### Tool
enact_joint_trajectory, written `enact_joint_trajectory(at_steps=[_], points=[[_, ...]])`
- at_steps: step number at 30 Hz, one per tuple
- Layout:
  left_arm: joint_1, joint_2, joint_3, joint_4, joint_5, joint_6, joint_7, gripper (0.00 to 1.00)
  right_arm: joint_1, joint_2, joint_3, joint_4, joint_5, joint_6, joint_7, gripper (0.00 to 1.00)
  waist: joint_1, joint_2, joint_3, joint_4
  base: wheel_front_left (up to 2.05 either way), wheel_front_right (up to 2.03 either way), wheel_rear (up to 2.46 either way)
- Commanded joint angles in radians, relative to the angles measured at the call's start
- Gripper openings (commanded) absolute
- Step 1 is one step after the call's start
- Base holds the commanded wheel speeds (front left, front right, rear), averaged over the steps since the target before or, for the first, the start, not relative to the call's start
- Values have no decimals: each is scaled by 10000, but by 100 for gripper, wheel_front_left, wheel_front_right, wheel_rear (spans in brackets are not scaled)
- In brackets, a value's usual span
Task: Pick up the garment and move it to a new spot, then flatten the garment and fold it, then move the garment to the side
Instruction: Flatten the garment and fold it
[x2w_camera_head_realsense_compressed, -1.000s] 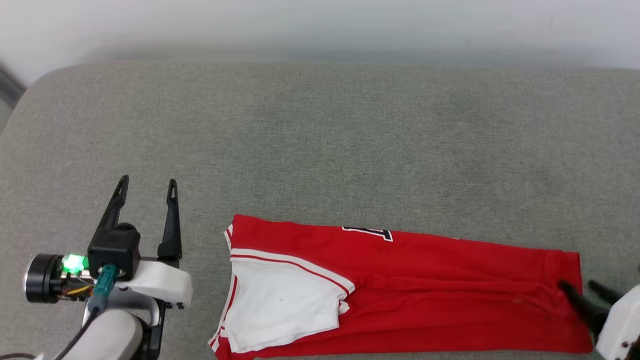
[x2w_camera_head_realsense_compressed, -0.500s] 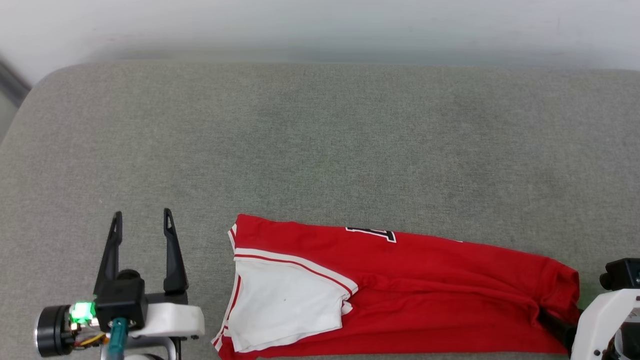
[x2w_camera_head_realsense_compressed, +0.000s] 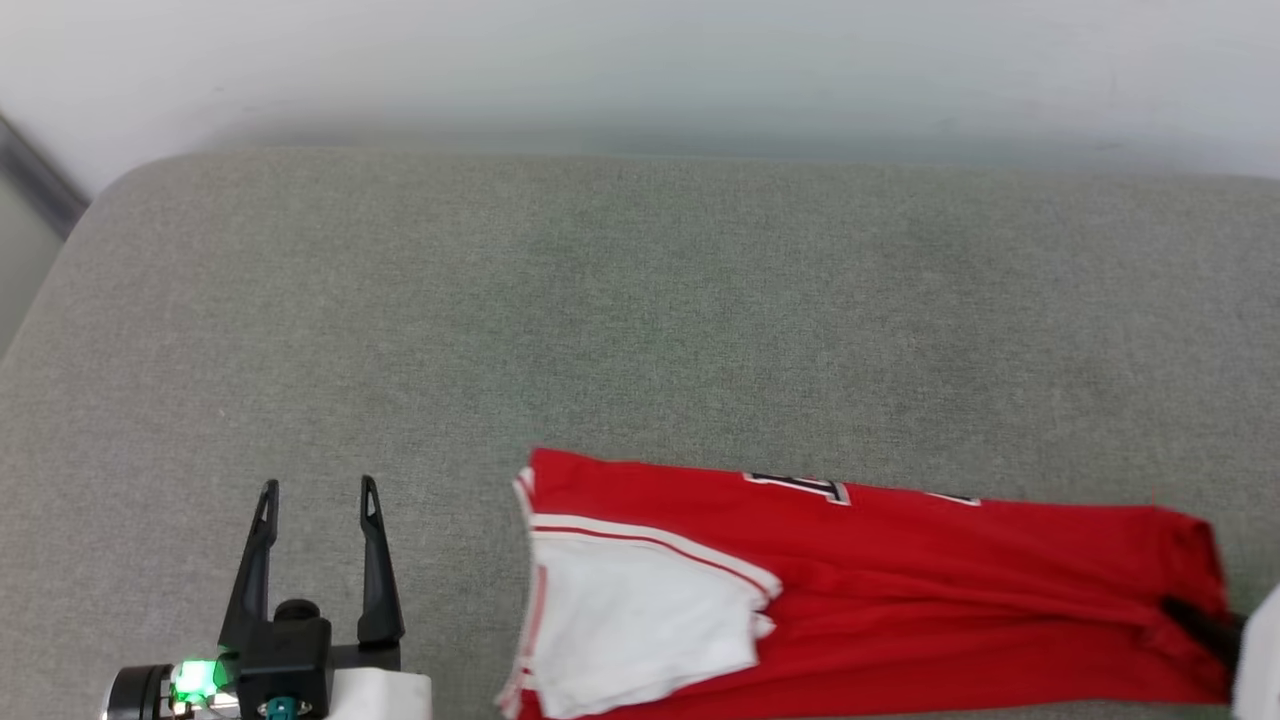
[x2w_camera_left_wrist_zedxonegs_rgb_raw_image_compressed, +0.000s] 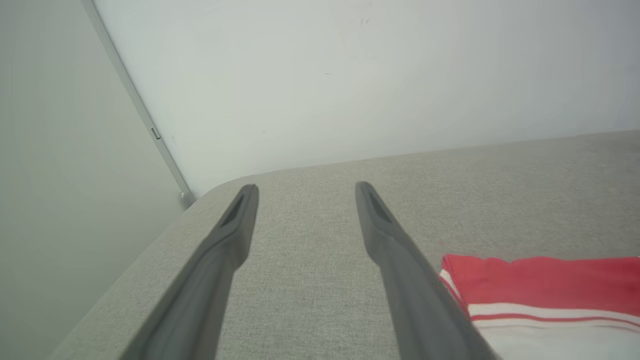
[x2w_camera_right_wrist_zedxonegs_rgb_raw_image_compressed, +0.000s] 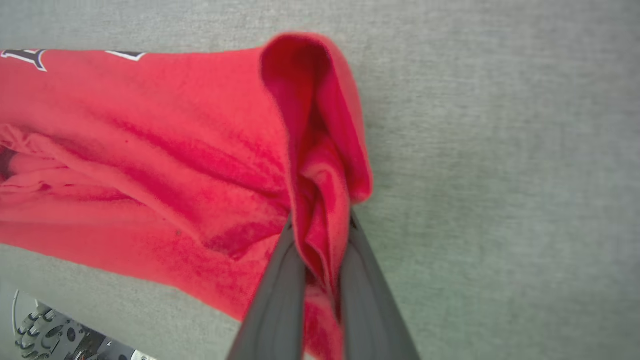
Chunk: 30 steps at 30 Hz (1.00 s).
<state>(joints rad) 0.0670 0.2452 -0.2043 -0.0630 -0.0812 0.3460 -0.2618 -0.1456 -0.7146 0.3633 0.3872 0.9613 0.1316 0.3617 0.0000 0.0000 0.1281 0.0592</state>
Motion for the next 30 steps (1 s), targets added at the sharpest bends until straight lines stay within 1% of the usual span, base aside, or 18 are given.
enact_joint_trajectory(at_steps=[1,6,11,13,17,22,25,29,30], points=[[132,-55,54,17,79,-39,-41,100,-166,-219,-128,77,43,-18,30,0,0,0,-37,-5,0,0,0],[298,-235,161,131,292,-251,-34,100,-177,-992,-612,596,-53,-18,437,0,0,0,-158,-43,0,0,0],[385,-325,239,194,429,-434,-34,100,-16,-1277,-778,461,21,-17,1151,0,0,0,-275,-60,0,0,0],[430,-362,285,192,440,-486,-34,100,82,-1137,-786,25,267,-14,1453,0,0,0,-306,-69,0,0,0],[468,-404,335,180,524,-634,-34,100,292,-837,-899,-1299,771,-14,1885,0,0,0,-329,-84,0,0,0],[336,-499,370,205,575,-735,-34,100,298,-343,-665,-3177,655,-12,2235,0,0,0,-278,-65,0,0,0],[211,-533,379,216,607,-824,-33,100,-66,25,-208,-4173,317,-12,2640,0,0,0,-204,-31,0,0,0],[16,-561,387,266,618,-956,-33,100,-792,710,720,-4932,-271,-12,3206,0,0,0,-93,24,0,0,0],[-114,-611,372,315,655,-1032,-33,100,-1537,1239,1556,-5019,-631,-12,3535,0,0,0,-2,76,0,0,0]])
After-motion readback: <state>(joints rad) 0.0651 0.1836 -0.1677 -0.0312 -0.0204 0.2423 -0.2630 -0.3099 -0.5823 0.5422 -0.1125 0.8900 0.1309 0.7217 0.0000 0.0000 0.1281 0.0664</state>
